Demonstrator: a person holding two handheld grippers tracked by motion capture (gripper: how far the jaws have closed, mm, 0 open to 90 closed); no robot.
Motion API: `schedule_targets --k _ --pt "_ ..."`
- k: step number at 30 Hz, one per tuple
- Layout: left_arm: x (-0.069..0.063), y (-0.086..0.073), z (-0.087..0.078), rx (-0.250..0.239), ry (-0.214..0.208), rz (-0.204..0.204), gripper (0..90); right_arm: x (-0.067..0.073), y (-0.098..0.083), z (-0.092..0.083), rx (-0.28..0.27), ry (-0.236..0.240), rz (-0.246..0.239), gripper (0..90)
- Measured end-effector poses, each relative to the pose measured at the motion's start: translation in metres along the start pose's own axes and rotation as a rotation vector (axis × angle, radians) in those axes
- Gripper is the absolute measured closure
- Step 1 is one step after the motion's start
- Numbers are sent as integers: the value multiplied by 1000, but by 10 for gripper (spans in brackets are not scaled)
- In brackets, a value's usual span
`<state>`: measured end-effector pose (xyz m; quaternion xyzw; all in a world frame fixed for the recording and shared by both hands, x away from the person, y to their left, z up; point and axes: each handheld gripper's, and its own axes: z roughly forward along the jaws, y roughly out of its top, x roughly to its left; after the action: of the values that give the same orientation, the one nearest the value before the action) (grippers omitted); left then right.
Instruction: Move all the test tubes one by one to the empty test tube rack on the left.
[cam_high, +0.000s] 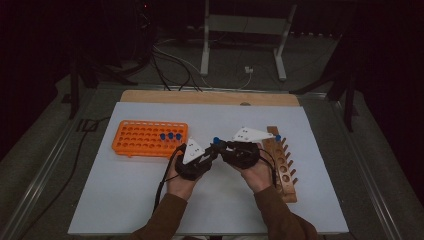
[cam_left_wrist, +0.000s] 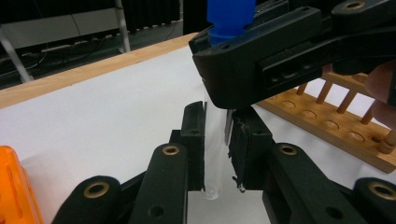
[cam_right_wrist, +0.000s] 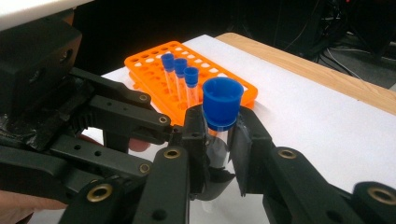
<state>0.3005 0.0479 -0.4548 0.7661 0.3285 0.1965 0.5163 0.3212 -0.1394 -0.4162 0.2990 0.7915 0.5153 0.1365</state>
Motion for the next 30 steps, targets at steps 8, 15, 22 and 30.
schedule_targets --k 8,15,22,30 --pt "-1 0 1 -3 -8 -5 779 -2 0 -3 -4 8 11 726" --pt "4 -1 -1 -4 7 -18 780 -8 -2 -10 -24 27 35 531" --pt "10 -1 -7 -6 23 -33 780 -16 -5 -20 -38 -10 52 258" --pt "17 -1 -14 -13 38 -47 780 -26 -7 -32 -35 -97 62 68"
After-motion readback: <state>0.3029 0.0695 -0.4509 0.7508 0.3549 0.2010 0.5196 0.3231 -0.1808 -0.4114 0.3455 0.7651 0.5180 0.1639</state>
